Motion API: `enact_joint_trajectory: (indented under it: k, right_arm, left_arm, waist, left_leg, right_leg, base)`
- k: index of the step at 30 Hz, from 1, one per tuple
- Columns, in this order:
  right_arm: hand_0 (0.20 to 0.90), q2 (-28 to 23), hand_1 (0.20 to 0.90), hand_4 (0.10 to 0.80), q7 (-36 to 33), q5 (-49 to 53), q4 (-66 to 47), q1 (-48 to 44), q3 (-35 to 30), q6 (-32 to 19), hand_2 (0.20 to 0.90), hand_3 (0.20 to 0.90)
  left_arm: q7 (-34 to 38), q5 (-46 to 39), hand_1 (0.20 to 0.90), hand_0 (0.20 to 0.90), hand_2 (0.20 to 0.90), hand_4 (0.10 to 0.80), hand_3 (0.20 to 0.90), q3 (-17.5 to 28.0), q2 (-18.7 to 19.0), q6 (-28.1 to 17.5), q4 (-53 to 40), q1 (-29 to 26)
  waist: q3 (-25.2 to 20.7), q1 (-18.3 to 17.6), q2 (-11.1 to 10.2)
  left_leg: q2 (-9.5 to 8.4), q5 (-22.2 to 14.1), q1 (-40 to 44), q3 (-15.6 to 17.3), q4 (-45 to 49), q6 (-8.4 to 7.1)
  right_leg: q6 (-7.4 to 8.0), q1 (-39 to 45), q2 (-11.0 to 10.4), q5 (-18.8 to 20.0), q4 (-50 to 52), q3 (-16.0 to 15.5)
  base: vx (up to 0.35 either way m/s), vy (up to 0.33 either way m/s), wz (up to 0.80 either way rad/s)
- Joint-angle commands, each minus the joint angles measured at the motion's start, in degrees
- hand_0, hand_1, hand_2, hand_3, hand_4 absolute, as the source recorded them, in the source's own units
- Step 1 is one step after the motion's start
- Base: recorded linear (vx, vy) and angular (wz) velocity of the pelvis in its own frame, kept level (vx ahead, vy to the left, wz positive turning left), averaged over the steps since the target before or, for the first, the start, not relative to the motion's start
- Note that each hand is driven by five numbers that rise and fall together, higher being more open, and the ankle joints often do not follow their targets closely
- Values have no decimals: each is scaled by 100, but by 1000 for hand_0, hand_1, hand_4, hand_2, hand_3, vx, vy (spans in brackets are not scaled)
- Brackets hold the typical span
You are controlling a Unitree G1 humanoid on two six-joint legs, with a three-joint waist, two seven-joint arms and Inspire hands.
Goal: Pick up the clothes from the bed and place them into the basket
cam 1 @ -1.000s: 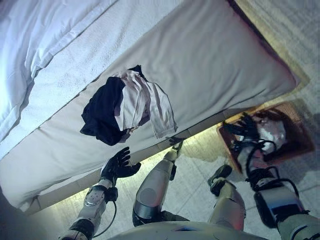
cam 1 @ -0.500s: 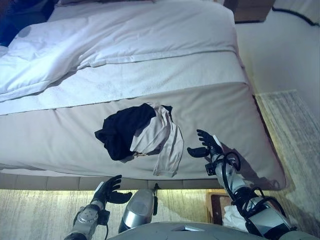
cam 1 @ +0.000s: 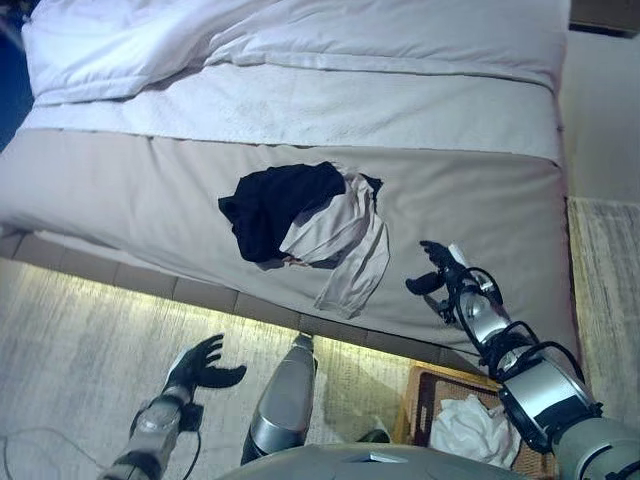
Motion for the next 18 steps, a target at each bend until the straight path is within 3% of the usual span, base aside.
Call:
enact_joint_trajectory:
  k: [1,8,12,18]
  right_arm:
    - [900,-347,900,800,-575,-241,-989,-695,-180,-722,900,900]
    - [900,-389,900,800,-108,-321,-846,-1191,-27,-564,900,900]
    - [900,-461,900,800,-58,-247,-535,-1577,108,-132,900,900]
    - [900,-695,900,800,-477,-539,105,-2102,232,1403,900,900]
  left_arm:
    - [-45,-17,900,900,900,800,900,98,330,-431,-160,17]
    - [-260,-319,900,900,900,800,900,50,317,-480,-512,3]
    - [-405,-507,900,900,900,800,900,43,378,-431,-742,-46]
    - [-427,-666,900,900,900,800,900,40,412,-441,-1153,-60]
  waist:
    - [179,257,61]
    - [306,442,117]
    - [428,581,145]
    - [801,670,407]
  left_leg:
    - [-285,-455,-313,115,421,137]
    - [-401,-496,-511,110,597,158]
    - [-480,-578,-737,81,864,197]
    - [-672,-675,-1099,-2,1224,349]
  right_leg:
    - [-87,-409,-656,790,473,194]
    - [-65,-275,-715,798,376,128]
    - [-75,-283,-797,801,476,65]
    - [-76,-785,-1042,759,1131,139]
  base:
    - [-1,101,22]
    - [33,83,18]
    - [46,47,6]
    - [15,35,13]
